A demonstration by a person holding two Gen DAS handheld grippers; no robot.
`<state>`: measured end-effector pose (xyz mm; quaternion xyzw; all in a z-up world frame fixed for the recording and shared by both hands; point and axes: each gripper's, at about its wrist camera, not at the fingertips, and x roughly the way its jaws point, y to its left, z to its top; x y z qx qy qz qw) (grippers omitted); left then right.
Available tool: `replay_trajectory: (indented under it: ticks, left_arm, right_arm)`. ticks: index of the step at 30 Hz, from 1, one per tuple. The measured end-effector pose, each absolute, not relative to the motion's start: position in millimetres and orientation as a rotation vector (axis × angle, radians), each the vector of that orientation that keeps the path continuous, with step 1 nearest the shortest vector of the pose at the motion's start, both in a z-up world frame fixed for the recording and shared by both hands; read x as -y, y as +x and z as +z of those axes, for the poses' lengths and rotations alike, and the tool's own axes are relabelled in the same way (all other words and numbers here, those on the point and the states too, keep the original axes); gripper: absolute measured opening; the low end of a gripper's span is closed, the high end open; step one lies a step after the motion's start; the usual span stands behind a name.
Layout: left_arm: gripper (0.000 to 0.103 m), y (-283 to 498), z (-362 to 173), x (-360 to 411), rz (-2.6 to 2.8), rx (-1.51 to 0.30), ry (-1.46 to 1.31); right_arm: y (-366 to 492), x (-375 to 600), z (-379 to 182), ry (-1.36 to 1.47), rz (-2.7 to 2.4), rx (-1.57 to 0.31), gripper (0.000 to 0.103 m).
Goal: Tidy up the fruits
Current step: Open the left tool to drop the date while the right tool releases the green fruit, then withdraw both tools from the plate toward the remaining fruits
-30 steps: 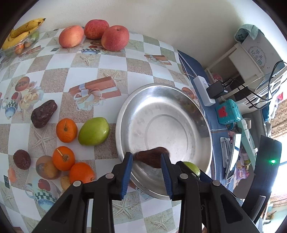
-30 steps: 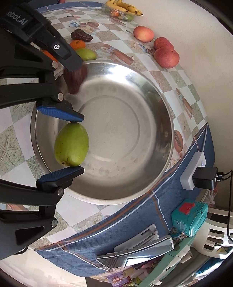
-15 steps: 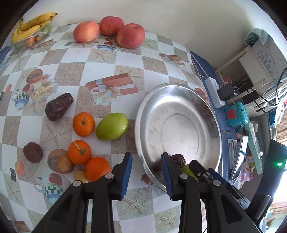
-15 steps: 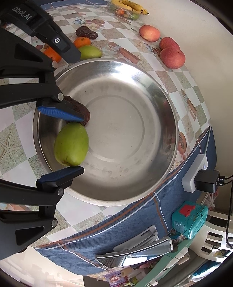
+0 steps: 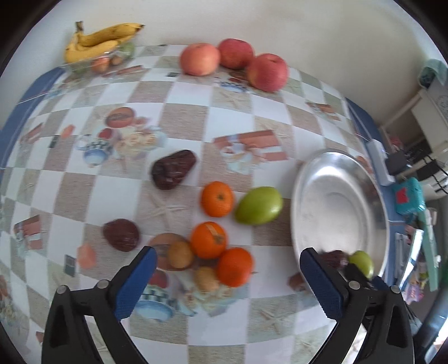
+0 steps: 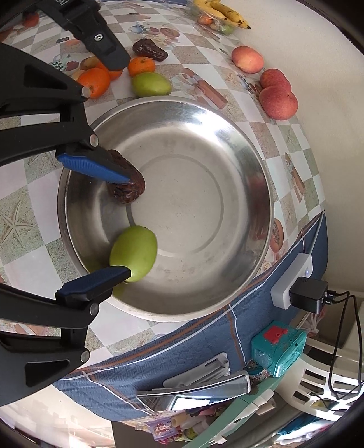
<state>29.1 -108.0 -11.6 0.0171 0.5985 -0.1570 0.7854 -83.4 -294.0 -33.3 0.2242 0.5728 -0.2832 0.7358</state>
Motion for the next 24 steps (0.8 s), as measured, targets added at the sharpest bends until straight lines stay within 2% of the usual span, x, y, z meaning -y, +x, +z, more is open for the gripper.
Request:
replay_trajectory:
  ticks: [2, 19, 20, 21, 22, 24]
  left_arm:
    - [0.103, 32, -12, 98, -0.301, -1.284, 0.040]
    - [0.103, 41, -6, 52, -0.184, -1.231, 0.139]
    - [0.103, 42, -6, 49, -0.176, -1.229, 0.143]
    - [0.103, 42, -6, 45, -0.170, -1.227, 0.145]
    - [0.103, 43, -5, 41, -0.165, -1.225, 0.144]
    - [0.103, 45, -4, 32, -0.153, -1.220, 0.140]
  right_arm:
    - [-84, 291, -32, 0.486, -0.614, -1.256, 0.067]
    - [-75, 274, -26, 0.411, -0.575, -1.243, 0.069]
    - [-74, 272, -26, 0.408, -0.566, -1.241, 0.070]
    - [-73, 270, -26, 0.408, -0.551, -1.237, 0.077]
    - [-72, 268, -25, 0.412, -0.535, -1.229, 0.090]
    - [-71, 264, -22, 0.415, -0.507, -1.210, 0.096]
